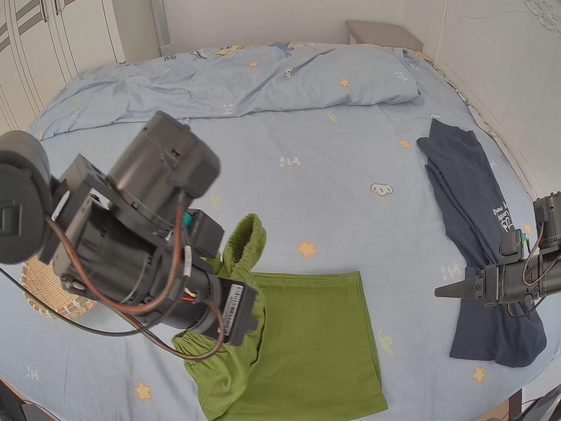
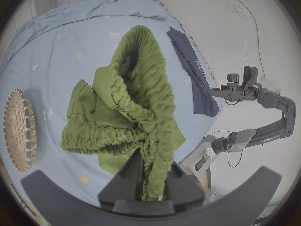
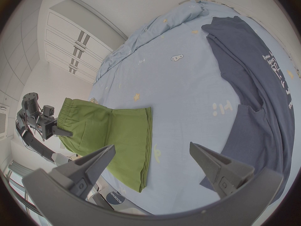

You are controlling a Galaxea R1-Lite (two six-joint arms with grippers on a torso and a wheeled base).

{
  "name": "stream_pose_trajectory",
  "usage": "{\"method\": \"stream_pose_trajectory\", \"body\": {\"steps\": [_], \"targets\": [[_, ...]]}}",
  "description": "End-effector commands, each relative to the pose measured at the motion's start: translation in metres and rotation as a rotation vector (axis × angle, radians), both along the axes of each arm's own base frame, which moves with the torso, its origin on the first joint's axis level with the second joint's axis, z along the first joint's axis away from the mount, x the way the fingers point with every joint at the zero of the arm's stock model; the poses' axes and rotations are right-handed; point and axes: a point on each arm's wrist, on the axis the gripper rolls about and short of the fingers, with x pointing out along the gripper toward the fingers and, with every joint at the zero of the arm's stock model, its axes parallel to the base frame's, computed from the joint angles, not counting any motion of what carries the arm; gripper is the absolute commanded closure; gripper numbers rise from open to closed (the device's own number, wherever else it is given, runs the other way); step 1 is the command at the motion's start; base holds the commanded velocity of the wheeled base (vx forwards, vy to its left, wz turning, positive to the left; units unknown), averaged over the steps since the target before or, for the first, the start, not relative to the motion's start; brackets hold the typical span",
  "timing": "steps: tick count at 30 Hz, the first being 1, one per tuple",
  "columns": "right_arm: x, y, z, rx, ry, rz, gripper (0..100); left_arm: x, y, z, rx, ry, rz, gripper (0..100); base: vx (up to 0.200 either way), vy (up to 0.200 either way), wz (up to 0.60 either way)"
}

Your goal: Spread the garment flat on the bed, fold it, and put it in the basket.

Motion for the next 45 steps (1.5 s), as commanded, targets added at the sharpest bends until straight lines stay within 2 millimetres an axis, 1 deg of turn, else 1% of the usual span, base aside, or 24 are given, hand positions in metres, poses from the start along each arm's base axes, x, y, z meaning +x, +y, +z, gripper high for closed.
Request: {"method": "stream_pose_trajectory", "body": {"steps": [1,5,7,10,13,19,23,24,25,27,30,33,36,38,39,40,41,42,43,45], "targets": [[0.003,0.000,-0.004,-0.003,0.020,-0.001,0,0.001,-0.030,-0.015,0.049,0.009,-0.054,100,0.000,0.000,0.00],[0.006,0.001,-0.008,-0.006,0.035,0.000,0,-0.003,-0.043,-0.021,0.075,0.005,-0.076,100,0.000,0.000,0.00],[0.006,0.001,-0.008,-0.006,0.036,0.001,0,-0.005,-0.046,-0.022,0.072,-0.001,-0.082,100,0.000,0.000,0.00],[0.007,0.001,-0.009,-0.009,0.044,0.002,0,-0.006,-0.059,-0.026,0.031,-0.006,-0.067,100,0.000,0.000,0.00],[0.006,0.002,-0.010,-0.015,0.045,-0.001,0,-0.006,-0.067,-0.032,0.021,0.008,-0.055,100,0.000,0.000,0.00],[0.007,0.001,-0.012,-0.018,0.050,-0.004,0,-0.012,-0.076,-0.042,0.046,0.023,-0.079,100,0.000,0.000,0.00],[0.008,0.001,-0.013,-0.019,0.058,-0.004,0,-0.010,-0.081,-0.050,0.069,0.029,-0.075,100,0.000,0.000,0.00],[0.008,0.001,-0.013,-0.019,0.058,-0.004,0,-0.010,-0.081,-0.050,0.069,0.029,-0.075,0,0.000,0.000,0.00],[0.008,0.001,-0.013,-0.019,0.058,-0.004,0,-0.007,-0.084,-0.056,0.088,0.032,-0.070,0,0.000,0.000,0.00],[0.008,0.001,-0.013,-0.019,0.058,-0.004,0,-0.004,-0.089,-0.061,0.093,0.029,-0.061,0,0.000,0.000,0.00],[0.008,0.001,-0.013,-0.019,0.058,-0.002,0,0.003,-0.099,-0.066,0.031,0.012,-0.026,0,0.000,0.000,0.00],[0.008,0.002,-0.014,-0.021,0.060,0.000,0,0.008,-0.108,-0.067,-0.068,-0.005,0.032,0,0.000,0.000,0.00],[0.008,0.002,-0.014,-0.021,0.061,0.003,0,0.012,-0.110,-0.064,-0.120,-0.012,0.066,0,0.000,0.000,0.00],[0.006,0.004,-0.013,-0.011,0.059,0.016,0,0.021,-0.101,-0.059,-0.154,-0.002,0.136,0,0.000,0.000,0.00],[0.005,0.005,-0.012,-0.008,0.056,0.021,0,0.030,-0.092,-0.058,-0.158,0.007,0.172,0,0.000,0.000,0.00],[0.004,0.008,-0.010,-0.005,0.052,0.035,0,0.038,-0.079,-0.058,-0.155,0.015,0.216,0,0.000,0.000,0.00],[0.002,0.013,-0.009,-0.002,0.047,0.057,0,0.043,-0.065,-0.056,-0.162,0.014,0.247,0,0.000,0.000,0.00],[0.000,0.015,-0.008,-0.001,0.042,0.068,0,0.044,-0.060,-0.055,-0.166,0.011,0.258,0,0.000,0.000,0.00],[-0.005,0.024,-0.002,0.010,0.022,0.111,0,0.053,-0.034,-0.053,-0.178,0.025,0.302,0,0.000,0.000,0.00],[-0.011,0.035,0.004,0.035,0.015,0.150,0,0.066,0.000,-0.050,-0.225,0.069,0.345,0,0.000,0.000,0.00]]}}
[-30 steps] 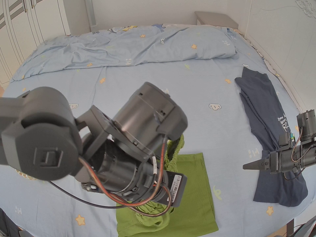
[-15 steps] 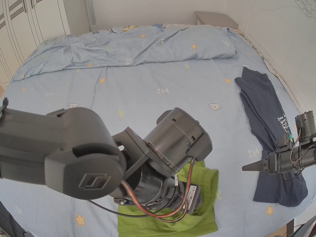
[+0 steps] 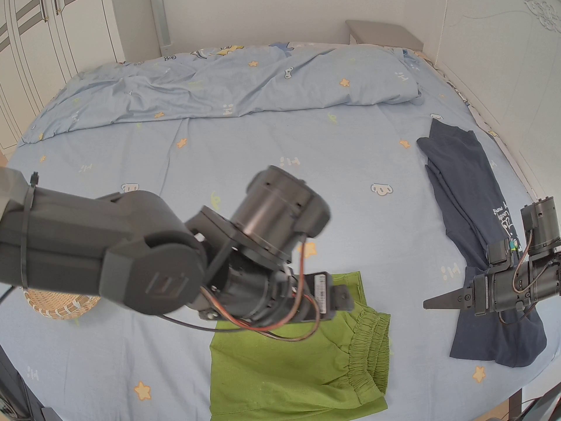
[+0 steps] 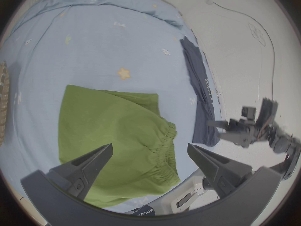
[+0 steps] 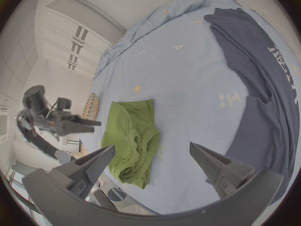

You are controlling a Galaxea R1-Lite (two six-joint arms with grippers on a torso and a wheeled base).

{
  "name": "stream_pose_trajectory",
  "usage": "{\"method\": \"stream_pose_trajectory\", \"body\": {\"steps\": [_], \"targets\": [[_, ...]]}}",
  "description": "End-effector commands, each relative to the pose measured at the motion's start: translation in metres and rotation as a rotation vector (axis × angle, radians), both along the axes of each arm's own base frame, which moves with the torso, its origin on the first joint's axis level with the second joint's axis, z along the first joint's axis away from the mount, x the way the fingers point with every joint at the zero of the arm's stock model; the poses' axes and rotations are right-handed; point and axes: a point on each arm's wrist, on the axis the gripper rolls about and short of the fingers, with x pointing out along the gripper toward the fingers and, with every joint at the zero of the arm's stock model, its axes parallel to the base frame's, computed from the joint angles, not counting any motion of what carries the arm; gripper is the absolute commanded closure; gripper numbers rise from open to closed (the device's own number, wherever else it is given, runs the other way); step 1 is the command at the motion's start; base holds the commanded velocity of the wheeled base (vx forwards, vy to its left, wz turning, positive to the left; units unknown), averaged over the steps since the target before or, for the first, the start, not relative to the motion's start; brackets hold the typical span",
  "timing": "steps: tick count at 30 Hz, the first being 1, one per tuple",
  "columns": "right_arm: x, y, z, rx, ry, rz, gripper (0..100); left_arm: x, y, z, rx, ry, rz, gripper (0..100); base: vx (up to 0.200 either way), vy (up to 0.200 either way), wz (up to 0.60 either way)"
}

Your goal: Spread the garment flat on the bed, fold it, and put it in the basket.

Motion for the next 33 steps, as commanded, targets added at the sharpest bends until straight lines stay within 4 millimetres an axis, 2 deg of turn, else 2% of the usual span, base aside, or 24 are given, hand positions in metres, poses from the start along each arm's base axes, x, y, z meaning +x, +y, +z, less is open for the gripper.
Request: {"method": "stream_pose_trajectory", "body": {"steps": [1,2,3,5,7,8,9,10,11,12,13,14,18,25,29,33], "targets": [[-0.016,0.029,0.016,0.053,-0.037,0.124,0,0.025,0.089,0.011,-0.097,0.072,0.135,0,0.000,0.000,0.00],[-0.016,0.029,0.016,0.053,-0.037,0.124,0,0.025,0.089,0.011,-0.097,0.072,0.135,0,0.000,0.000,0.00],[-0.019,0.041,0.020,0.074,-0.053,0.172,0,0.019,0.122,0.009,-0.152,0.117,0.115,0,0.000,0.000,0.00],[-0.021,0.051,0.021,0.086,-0.066,0.218,0,0.012,0.152,-0.003,-0.186,0.140,0.079,0,0.000,0.000,0.00],[-0.021,0.053,0.021,0.089,-0.068,0.227,0,0.010,0.158,-0.008,-0.192,0.145,0.068,0,0.000,0.000,0.00],[-0.022,0.064,0.018,0.110,-0.064,0.295,0,0.005,0.180,-0.033,-0.213,0.141,0.000,0,0.000,0.000,0.00],[-0.020,0.071,0.013,0.117,-0.045,0.327,0,0.003,0.189,-0.043,-0.222,0.125,-0.023,0,0.000,0.000,0.00],[-0.020,0.072,0.013,0.119,-0.043,0.332,0,0.003,0.190,-0.044,-0.222,0.122,-0.025,0,0.000,0.000,0.00],[-0.015,0.082,0.004,0.123,-0.014,0.370,0,0.004,0.200,-0.056,-0.235,0.085,-0.053,0,0.000,0.000,0.00],[-0.013,0.088,-0.001,0.121,-0.004,0.389,0,0.005,0.203,-0.066,-0.235,0.081,-0.067,0,0.000,0.000,0.00],[-0.013,0.089,-0.002,0.121,-0.002,0.390,0,0.006,0.203,-0.067,-0.235,0.082,-0.067,0,0.000,0.000,0.00],[-0.013,0.100,-0.010,0.118,0.004,0.429,0,0.009,0.204,-0.079,-0.237,0.076,-0.077,0,0.000,0.000,0.00],[-0.011,0.120,-0.022,0.112,0.023,0.478,0,0.016,0.203,-0.103,-0.230,0.103,-0.074,0,0.000,0.000,0.00],[-0.014,0.134,-0.033,0.103,0.090,0.487,0,0.019,0.198,-0.121,-0.225,0.151,-0.092,0,0.000,0.000,0.00],[-0.024,0.147,-0.038,0.106,0.163,0.502,0,0.022,0.191,-0.128,-0.248,0.145,-0.128,0,0.000,0.000,0.00],[-0.031,0.150,-0.046,0.091,0.225,0.501,0,0.025,0.190,-0.132,-0.274,0.131,-0.145,0,0.000,0.000,0.00]]}}
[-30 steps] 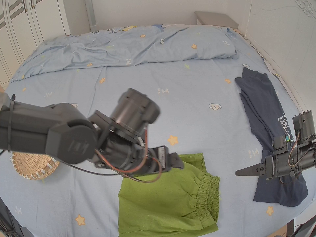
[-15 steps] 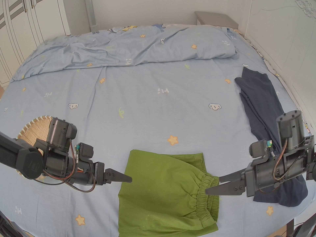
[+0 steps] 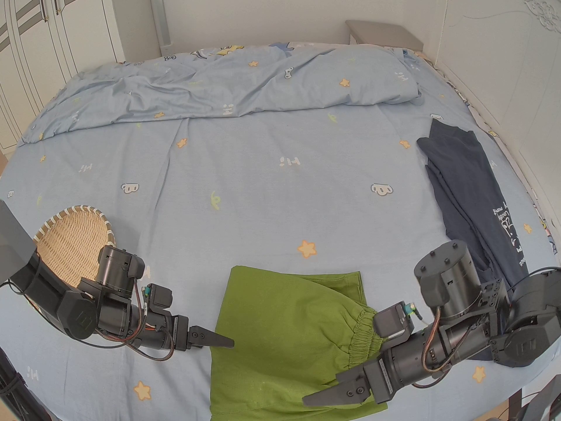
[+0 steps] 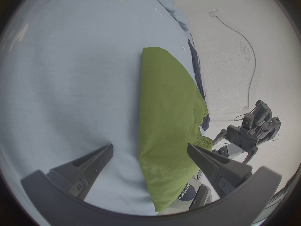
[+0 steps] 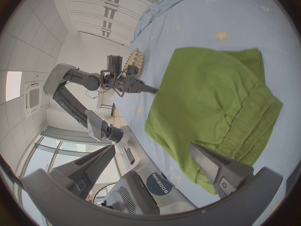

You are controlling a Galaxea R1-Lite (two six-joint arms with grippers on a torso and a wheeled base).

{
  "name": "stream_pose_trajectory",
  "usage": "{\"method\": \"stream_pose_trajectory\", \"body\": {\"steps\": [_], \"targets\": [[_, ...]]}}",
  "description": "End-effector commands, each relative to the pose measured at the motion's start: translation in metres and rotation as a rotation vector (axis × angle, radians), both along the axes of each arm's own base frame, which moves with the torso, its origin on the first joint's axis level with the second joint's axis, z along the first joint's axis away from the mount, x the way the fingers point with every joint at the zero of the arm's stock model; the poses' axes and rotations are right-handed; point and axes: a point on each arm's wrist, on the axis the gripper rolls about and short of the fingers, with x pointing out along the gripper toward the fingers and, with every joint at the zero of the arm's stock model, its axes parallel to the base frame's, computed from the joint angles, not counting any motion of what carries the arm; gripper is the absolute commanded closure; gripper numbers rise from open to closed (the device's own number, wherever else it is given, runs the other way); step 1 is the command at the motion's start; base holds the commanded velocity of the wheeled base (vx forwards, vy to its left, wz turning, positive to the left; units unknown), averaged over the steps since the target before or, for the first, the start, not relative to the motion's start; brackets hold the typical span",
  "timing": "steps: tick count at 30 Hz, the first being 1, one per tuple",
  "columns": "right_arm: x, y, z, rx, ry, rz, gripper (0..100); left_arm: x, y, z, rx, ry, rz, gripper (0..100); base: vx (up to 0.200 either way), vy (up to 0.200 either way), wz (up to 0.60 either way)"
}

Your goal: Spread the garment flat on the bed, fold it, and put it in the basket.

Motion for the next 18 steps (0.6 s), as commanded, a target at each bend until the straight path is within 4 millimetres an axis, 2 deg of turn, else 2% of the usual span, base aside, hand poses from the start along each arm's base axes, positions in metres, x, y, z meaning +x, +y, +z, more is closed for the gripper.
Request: {"method": "stream_pose_trajectory", "body": {"steps": [1,6,8,11,18], "targets": [[-0.006,0.006,-0.019,-0.059,0.068,0.020,0,0.003,-0.002,-0.013,-0.007,0.036,-0.010,0,0.000,0.000,0.00],[-0.005,-0.003,-0.035,-0.110,0.114,-0.009,0,0.007,-0.004,-0.018,-0.012,0.031,-0.012,0,0.000,0.000,0.00],[0.002,-0.013,-0.046,-0.136,0.135,-0.044,0,0.009,-0.007,-0.022,-0.019,0.019,-0.020,0,0.000,0.000,0.00],[0.005,-0.020,-0.052,-0.151,0.144,-0.063,0,0.010,-0.011,-0.022,-0.029,0.013,-0.020,0,0.000,0.000,0.00],[0.010,-0.030,-0.056,-0.160,0.151,-0.090,0,0.008,-0.033,-0.027,-0.067,0.027,-0.045,0,0.000,0.000,0.00]]}}
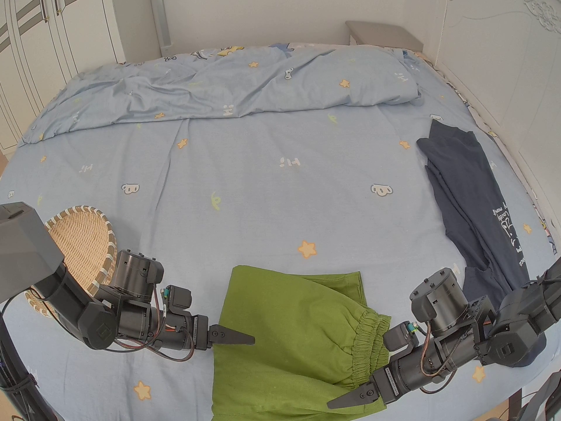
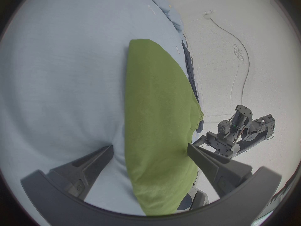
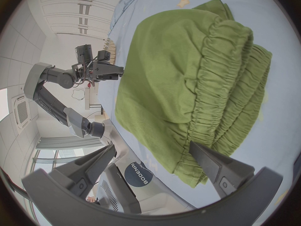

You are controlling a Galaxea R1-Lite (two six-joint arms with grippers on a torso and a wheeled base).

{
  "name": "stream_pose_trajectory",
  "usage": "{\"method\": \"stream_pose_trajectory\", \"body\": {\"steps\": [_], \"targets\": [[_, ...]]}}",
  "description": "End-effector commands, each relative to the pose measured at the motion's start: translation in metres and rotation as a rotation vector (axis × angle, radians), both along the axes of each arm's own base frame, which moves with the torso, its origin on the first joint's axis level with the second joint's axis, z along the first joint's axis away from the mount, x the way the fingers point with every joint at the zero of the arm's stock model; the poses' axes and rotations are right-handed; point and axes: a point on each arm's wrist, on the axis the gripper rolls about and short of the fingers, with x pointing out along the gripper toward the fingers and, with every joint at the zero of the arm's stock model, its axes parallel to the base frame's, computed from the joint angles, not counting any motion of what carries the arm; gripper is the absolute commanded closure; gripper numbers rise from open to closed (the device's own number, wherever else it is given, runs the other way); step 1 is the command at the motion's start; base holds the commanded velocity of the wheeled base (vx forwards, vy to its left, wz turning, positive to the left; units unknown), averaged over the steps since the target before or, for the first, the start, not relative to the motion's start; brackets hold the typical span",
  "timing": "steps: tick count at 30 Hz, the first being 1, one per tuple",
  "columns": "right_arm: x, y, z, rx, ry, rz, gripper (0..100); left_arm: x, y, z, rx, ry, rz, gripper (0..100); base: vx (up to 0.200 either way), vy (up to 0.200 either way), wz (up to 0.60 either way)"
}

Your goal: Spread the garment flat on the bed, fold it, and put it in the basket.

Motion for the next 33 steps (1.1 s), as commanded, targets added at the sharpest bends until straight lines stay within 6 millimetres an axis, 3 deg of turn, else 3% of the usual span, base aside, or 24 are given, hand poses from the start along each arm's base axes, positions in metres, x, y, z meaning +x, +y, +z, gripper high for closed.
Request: {"method": "stream_pose_trajectory", "body": {"steps": [1,6,17,18,28,33], "targets": [[0.000,-0.005,-0.007,-0.022,0.024,-0.014,0,-0.004,-0.014,-0.012,-0.005,0.029,-0.029,0,0.000,0.000,0.00],[0.000,-0.008,-0.011,-0.032,0.039,-0.021,0,-0.004,-0.022,-0.022,-0.023,0.016,-0.038,0,0.000,0.000,0.00],[0.001,-0.013,-0.014,-0.005,0.015,-0.038,0,-0.013,-0.036,-0.020,-0.078,0.004,-0.047,0,0.000,0.000,0.00],[0.001,-0.014,-0.014,-0.003,0.014,-0.039,0,-0.013,-0.036,-0.020,-0.078,0.002,-0.047,100,0.000,0.000,0.00],[0.003,-0.017,-0.011,0.008,0.000,-0.055,0,-0.015,-0.039,-0.014,-0.098,0.021,-0.033,100,0.000,0.000,0.00],[0.006,-0.026,0.004,0.047,-0.050,-0.096,0,-0.014,-0.036,0.006,-0.137,-0.004,0.000,100,0.000,0.000,0.00]]}}
